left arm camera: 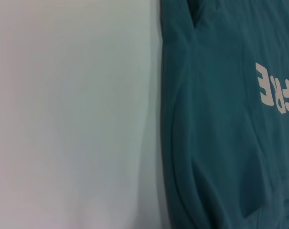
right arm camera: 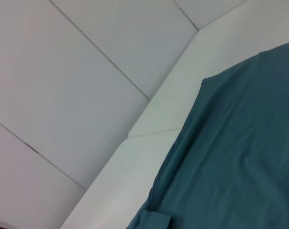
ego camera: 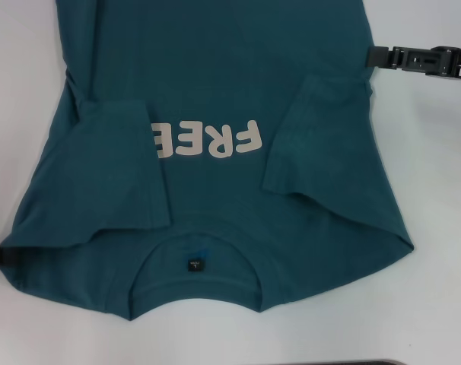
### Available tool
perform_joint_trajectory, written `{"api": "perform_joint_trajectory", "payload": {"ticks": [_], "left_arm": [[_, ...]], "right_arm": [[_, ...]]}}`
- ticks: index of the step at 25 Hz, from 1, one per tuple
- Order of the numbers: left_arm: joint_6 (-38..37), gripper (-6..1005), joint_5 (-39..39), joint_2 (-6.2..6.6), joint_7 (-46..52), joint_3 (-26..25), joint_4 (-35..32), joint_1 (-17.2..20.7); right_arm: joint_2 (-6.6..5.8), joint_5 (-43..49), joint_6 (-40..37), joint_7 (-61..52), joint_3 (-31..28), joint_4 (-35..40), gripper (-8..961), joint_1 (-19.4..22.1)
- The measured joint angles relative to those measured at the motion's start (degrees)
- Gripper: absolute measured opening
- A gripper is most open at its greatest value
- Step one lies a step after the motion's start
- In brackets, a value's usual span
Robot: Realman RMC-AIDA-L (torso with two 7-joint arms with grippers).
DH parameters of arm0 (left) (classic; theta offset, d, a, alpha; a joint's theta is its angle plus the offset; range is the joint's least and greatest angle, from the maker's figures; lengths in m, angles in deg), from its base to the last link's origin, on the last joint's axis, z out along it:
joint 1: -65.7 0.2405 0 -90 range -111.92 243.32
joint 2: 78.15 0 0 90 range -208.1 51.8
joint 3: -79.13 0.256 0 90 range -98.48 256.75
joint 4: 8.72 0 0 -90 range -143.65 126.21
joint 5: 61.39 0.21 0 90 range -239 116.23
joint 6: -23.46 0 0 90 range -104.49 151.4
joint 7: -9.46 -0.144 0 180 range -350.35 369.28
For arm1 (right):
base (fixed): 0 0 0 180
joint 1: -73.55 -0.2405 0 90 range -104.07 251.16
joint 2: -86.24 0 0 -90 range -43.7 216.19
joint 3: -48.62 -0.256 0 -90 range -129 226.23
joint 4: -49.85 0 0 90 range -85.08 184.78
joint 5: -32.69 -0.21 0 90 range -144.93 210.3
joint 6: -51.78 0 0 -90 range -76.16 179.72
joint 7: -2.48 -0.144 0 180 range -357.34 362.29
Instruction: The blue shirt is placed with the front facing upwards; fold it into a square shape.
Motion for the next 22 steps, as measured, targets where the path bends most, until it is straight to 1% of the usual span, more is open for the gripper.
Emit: {"api": "perform_joint_trajectory", "payload": {"ticks": [4, 7, 12, 13, 14, 18, 22], "left_arm": [[-0.25, 73, 0.03, 0.41, 0.02, -0.14, 0.1, 0.51], [-0.55, 51, 0.08, 0.46, -0.05, 0.09, 0.11, 0.92], [-0.59, 29, 0.09, 0.52, -0.75, 0.13, 0.11, 1.21], [-0.59, 29, 0.09, 0.55, -0.91, 0.09, 0.11, 1.22], [-0.64, 29, 0.09, 0.57, -1.07, 0.0, 0.11, 1.23], [-0.7, 28, 0.09, 0.59, -1.25, -0.08, 0.11, 1.41], [-0.91, 29, 0.11, 0.58, -1.24, -0.14, 0.11, 1.47]], "right_arm": [[0.0, 0.49, -0.31, -0.01, 0.29, 0.0, 820, 0.73], [-0.09, 1.98, -1.76, -0.54, 0.48, -0.01, 820, 1.72], [-1.24, 5.59, -6.37, -4.96, 0.38, 0.35, 811, 3.78], [-1.64, 6.42, -8.38, -6.77, 0.26, 0.94, 803, 5.22], [-1.64, 6.42, -8.38, -6.77, 0.26, 0.94, 794, 5.22], [-2.35, 7.29, -11.92, -9.63, 0.34, 1.46, 763, 8.16], [-2.83, 9.75, -14.81, -12.71, 0.14, 2.37, 742, 10.03]]}}
